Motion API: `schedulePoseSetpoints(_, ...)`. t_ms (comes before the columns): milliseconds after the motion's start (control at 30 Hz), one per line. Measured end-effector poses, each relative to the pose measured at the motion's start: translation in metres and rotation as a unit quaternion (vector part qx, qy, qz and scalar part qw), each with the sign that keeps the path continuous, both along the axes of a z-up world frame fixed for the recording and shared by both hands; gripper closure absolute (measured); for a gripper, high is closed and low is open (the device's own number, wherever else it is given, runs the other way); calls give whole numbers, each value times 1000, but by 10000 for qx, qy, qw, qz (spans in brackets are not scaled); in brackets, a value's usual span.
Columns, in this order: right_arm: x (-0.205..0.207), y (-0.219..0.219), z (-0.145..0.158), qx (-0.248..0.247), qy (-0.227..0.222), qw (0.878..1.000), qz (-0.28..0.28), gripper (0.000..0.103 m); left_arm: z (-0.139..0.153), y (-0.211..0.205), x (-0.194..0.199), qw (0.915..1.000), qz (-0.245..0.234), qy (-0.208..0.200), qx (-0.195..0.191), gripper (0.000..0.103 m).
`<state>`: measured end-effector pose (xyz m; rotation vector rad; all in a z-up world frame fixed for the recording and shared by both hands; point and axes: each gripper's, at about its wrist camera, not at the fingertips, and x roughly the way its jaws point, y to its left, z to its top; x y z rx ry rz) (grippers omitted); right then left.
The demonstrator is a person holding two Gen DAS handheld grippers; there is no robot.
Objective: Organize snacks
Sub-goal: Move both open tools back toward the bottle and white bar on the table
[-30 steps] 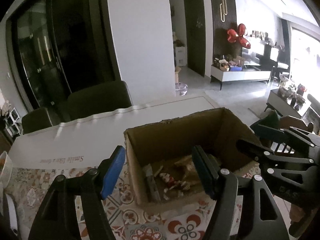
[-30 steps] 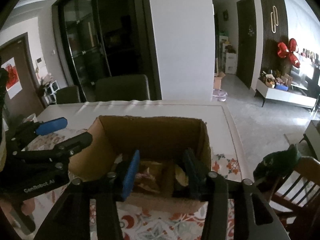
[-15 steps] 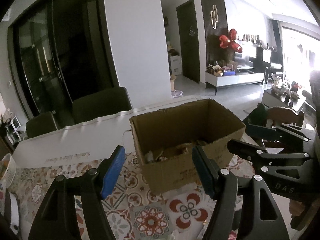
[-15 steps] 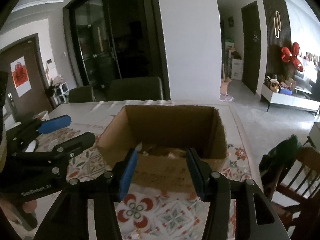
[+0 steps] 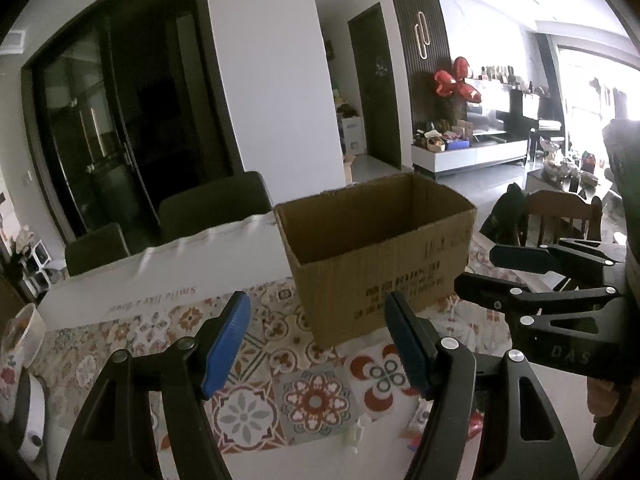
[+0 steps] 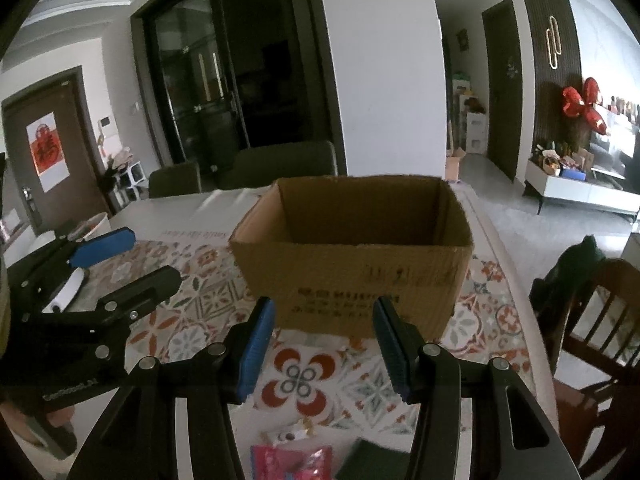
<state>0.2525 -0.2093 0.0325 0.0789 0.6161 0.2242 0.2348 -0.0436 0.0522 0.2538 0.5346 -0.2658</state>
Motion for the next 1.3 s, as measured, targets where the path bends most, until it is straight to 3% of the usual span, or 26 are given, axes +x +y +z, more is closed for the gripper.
schedulePoseSetpoints(333, -15, 19, -30, -183, 262, 9993, 200, 51, -31, 13, -18, 9996, 12, 219, 174, 35)
schedulePoseSetpoints(700, -19, 38, -73, -375, 963, 9928, 605, 51, -72, 20, -24, 9964, -164, 755, 356, 35)
schedulePoseSetpoints(967, -11, 46, -101, -406, 1483, 9836, 945, 51, -99, 21, -19, 9911, -266, 1274, 269, 35)
schedulePoseSetpoints(1300, -5, 51, -122, -554, 1791, 9754, 1156, 51, -127, 18, -8, 9827, -465, 1768, 283, 38)
